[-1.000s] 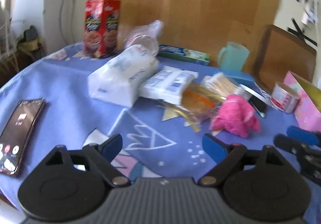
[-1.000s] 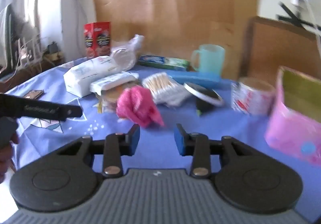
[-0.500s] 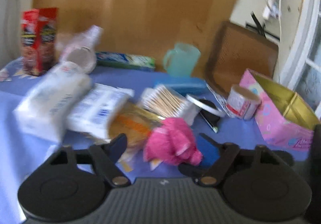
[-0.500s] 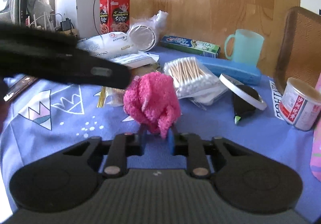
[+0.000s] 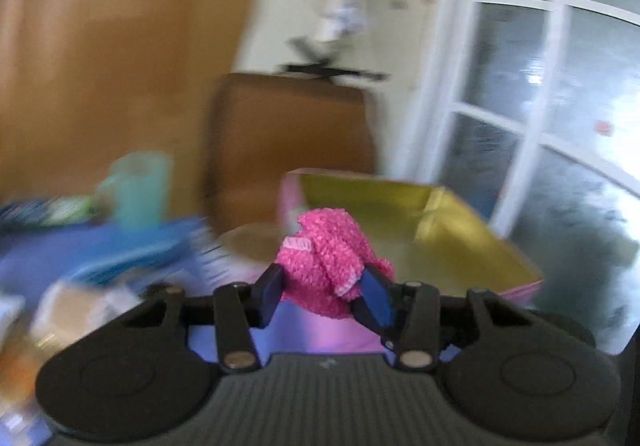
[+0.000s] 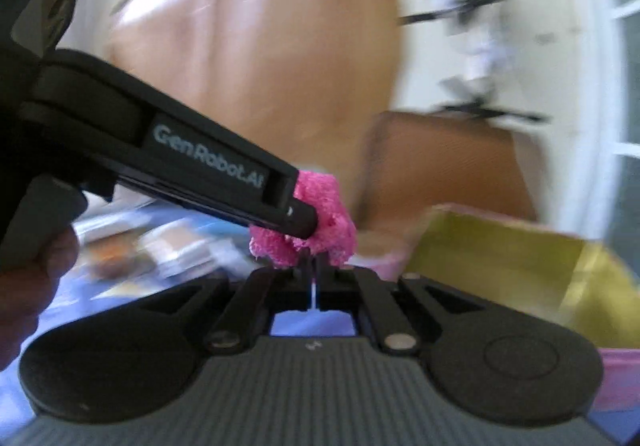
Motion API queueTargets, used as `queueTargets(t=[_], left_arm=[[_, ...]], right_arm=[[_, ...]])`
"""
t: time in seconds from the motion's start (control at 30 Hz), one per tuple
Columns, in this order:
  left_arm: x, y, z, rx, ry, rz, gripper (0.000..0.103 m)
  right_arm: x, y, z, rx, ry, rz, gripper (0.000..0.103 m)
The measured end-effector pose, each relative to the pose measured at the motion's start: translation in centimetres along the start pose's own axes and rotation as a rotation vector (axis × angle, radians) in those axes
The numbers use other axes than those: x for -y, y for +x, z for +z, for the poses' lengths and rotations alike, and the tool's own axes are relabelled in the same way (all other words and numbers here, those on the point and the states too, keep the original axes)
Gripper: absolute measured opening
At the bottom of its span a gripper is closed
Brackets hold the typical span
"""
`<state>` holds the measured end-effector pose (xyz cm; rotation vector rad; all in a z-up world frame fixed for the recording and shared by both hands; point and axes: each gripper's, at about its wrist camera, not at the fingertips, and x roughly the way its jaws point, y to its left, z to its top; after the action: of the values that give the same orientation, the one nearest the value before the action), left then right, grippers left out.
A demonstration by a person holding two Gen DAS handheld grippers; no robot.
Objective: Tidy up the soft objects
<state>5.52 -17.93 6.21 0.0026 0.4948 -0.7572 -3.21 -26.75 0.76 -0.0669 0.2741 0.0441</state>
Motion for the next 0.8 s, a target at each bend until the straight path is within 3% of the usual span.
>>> queueTargets(t=[0.13, 0.17, 0.2, 0.23, 0.3, 0.4, 0.53, 0.7, 0.8], left_arm=[[5.1, 4.2, 0.9, 0.011, 0.070, -0.050, 0.070], [5.7, 4.9, 0.8, 0.010, 0.075, -0.024, 0.071], [5.5, 4.8, 0.5, 0.006, 0.064, -0.009, 0.072], [5.1, 4.5, 0.2, 0.004, 0.048, -0.009, 0.072], [3.4, 3.2, -0.8, 0.014, 0.022, -0.005, 0.074], [-0.2, -0.2, -2.7, 0.040, 0.009, 0.093, 0.077], [-5.9, -4.8, -6.1, 0.049, -0.027, 0.267, 0.077], [-13.2, -8.9, -10.0, 0.017, -0.124, 0.465, 0.077], [-15.7, -10.2, -12.0, 0.015, -0.162, 0.484, 0.077]], right_arm=[[5.3, -0.3, 0.0, -0.001, 0.071, -0.169, 0.009], [6.5, -0.1, -0.5, -0.016, 0.079, -0.225, 0.016], [7.6, 0.5, -0.8, -0.056, 0.085, -0.288, 0.034], [8.8, 0.4, -1.4, -0.073, 0.112, -0.323, 0.042], [10.7, -0.2, -2.2, -0.057, 0.209, -0.330, 0.042], [11.2, -0.9, -2.3, 0.004, 0.286, -0.333, 0.042], [7.9, -0.7, -0.7, 0.071, 0.264, -0.187, 0.041], [1.6, 4.2, 1.5, -0.017, 0.144, 0.082, 0.041], [-1.7, 8.0, 2.1, -0.101, 0.091, 0.181, 0.040]])
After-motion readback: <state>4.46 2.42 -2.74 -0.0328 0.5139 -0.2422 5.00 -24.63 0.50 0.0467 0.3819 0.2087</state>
